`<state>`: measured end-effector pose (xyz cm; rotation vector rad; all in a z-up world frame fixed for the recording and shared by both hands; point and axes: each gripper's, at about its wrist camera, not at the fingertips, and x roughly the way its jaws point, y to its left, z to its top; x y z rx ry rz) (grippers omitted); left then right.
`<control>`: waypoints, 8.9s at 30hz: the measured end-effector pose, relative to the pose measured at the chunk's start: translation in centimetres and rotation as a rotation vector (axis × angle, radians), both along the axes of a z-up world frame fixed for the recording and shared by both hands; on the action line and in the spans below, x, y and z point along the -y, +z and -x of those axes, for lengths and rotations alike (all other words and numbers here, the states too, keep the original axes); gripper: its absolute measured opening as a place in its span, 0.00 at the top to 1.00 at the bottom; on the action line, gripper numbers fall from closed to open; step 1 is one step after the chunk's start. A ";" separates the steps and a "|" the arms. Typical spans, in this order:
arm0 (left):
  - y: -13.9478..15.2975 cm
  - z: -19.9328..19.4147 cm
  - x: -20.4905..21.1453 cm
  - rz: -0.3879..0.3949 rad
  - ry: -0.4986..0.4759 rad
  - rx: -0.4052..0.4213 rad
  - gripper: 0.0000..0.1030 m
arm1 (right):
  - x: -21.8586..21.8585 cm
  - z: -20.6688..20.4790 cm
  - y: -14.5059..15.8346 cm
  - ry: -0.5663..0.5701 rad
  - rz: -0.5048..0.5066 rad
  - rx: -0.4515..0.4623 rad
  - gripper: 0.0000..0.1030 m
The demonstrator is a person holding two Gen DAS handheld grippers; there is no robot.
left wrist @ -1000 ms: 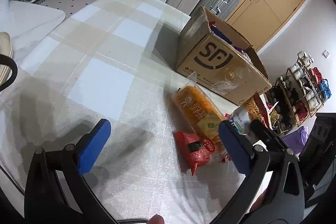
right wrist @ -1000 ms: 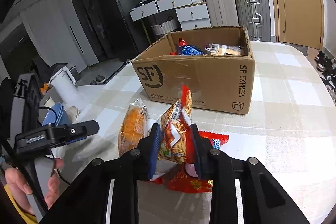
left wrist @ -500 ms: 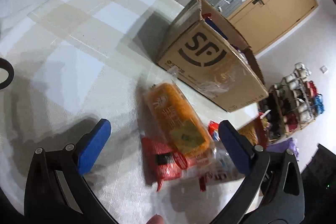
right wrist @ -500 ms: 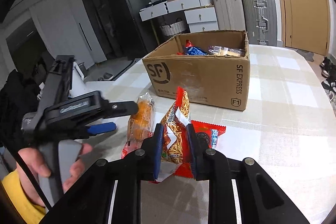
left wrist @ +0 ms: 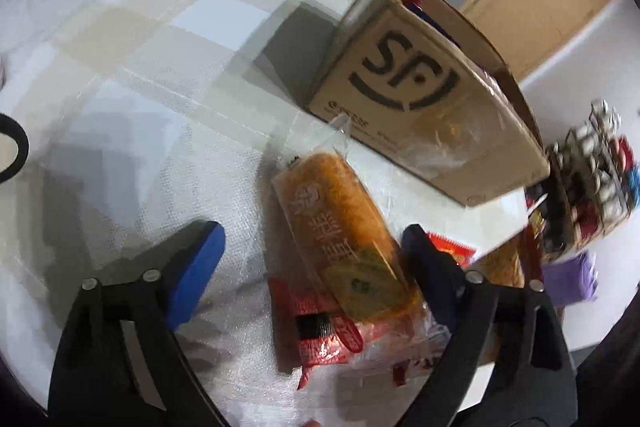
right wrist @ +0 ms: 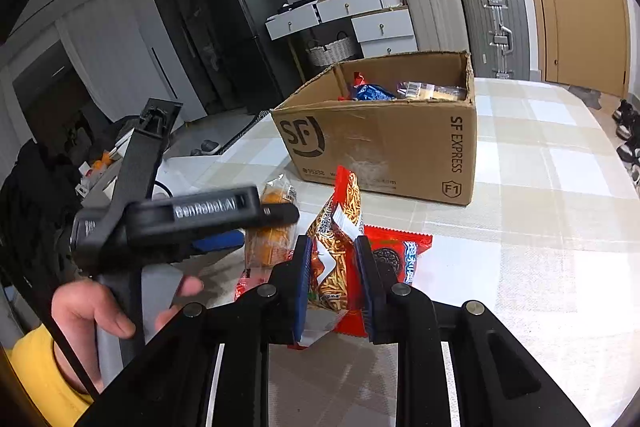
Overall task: Organize snacks
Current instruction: 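Grasp the white noodle-snack bag with the right gripper, then grasp the orange bread bag with the left gripper while the right holds the noodle bag, then lift both bags and carry them over the cardboard box, then lower both bags into the box and open both grippers, then withdraw both tools from the box toward the two red packs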
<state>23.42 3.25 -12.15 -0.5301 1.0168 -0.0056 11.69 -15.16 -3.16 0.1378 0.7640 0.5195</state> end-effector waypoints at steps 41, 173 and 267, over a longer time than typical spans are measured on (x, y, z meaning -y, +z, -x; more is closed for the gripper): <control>1.5 5.5 -5.4 0.040 -0.144 0.061 0.66 | -4.7 1.9 -3.0 0.052 0.254 -0.011 0.57; 8.0 -21.5 7.4 -0.329 -0.482 0.133 0.74 | 0.6 -22.1 3.4 -0.164 -0.042 -0.159 0.70; 6.5 22.8 -3.8 -0.394 -0.026 0.203 0.01 | 1.0 14.8 5.7 -0.109 0.166 0.282 0.02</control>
